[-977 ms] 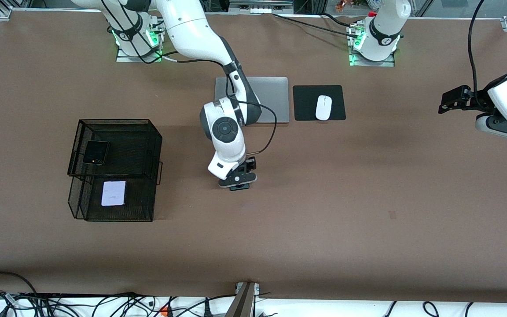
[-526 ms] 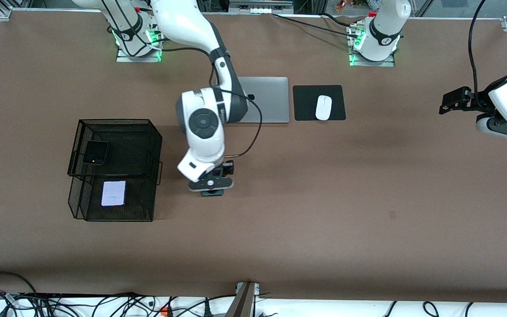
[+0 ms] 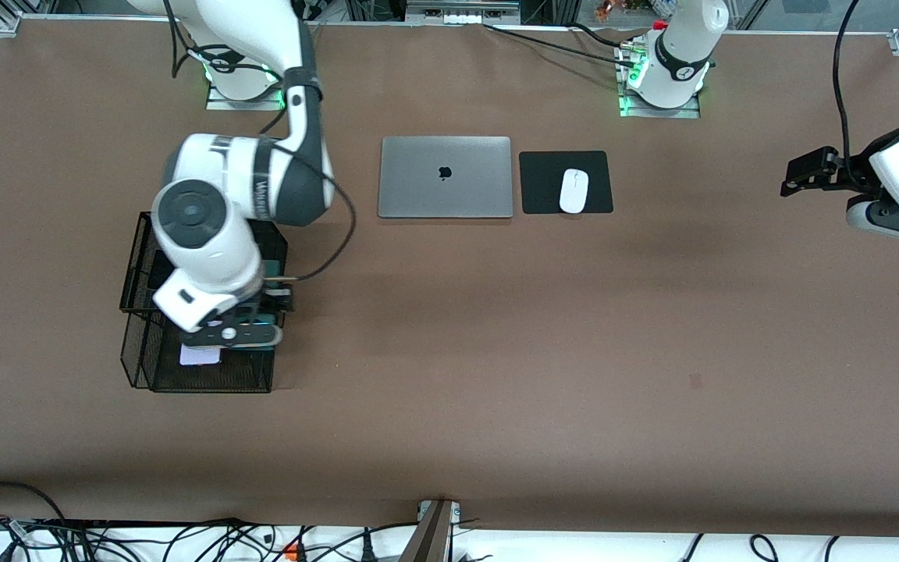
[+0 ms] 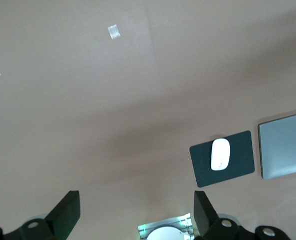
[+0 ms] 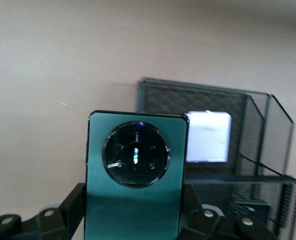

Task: Place phones with both arms
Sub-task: 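Carry the green phone into the basket and open the right gripper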

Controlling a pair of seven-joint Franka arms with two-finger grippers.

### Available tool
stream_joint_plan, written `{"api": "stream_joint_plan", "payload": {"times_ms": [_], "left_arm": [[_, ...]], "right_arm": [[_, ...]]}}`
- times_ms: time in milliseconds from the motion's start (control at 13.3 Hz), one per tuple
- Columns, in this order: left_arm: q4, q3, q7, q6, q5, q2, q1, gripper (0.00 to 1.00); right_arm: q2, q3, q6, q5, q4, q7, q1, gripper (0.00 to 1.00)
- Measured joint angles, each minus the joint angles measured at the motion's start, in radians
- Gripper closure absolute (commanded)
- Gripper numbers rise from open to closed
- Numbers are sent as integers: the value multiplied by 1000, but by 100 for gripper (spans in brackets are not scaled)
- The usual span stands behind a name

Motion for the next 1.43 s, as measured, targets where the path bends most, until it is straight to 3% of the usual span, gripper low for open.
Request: {"api": "stream_joint_plan", "payload": {"times_ms": [300,751,1352,1427], "left_arm": [[0,0,-1,-13,0,-4,0,0],[2,0,-2,-15,0,-7,0,0],[2,0,-6,-31,0,-7,0,0],[2,0,-6,-31,0,-7,0,0]], "right_arm": [[-87,-22,11,2,-193,-84,9,100],[-188,-75,143,5,-475,-128,177,100],[-200,-76,217,27,-589,-176,202,99],[-200,-76,226,55,-592,-176,202,85]]}}
